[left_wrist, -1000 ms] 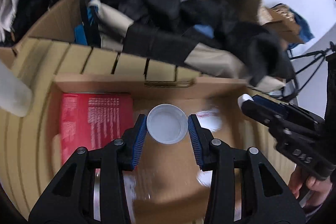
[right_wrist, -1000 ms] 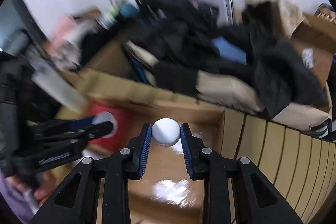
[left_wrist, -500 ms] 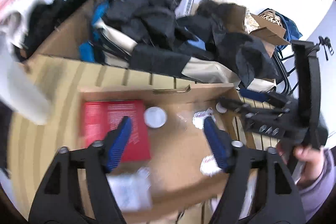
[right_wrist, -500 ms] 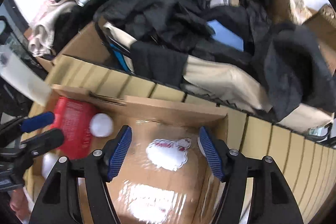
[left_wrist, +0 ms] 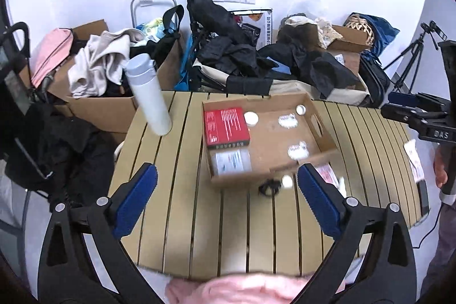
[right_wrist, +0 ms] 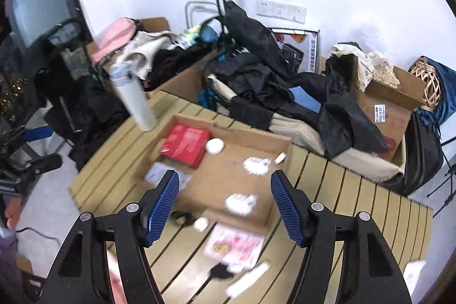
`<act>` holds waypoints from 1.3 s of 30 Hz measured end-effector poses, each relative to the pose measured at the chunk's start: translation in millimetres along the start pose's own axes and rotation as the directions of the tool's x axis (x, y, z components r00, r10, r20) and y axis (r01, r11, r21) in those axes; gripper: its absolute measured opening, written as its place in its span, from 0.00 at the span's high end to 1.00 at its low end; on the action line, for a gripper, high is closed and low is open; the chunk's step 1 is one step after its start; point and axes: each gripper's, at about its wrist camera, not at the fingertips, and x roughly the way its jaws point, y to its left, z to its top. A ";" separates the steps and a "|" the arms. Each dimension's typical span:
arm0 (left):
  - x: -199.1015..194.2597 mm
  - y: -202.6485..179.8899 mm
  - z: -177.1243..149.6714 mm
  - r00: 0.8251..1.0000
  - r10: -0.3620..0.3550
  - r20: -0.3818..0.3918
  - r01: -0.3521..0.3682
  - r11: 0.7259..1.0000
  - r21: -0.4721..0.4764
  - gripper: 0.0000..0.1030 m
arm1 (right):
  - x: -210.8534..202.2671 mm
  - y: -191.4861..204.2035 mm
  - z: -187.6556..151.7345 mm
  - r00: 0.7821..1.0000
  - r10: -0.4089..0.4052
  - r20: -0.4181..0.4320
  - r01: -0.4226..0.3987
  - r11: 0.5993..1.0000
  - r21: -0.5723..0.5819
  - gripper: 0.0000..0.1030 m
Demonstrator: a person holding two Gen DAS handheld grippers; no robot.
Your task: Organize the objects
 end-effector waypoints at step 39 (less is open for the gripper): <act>130.7 -83.0 -131.7 0.976 -0.217 -0.008 0.217 0.976 -0.010 0.08 | 101.5 -11.8 -212.0 0.997 0.023 -0.073 -0.007 0.977 0.215 0.31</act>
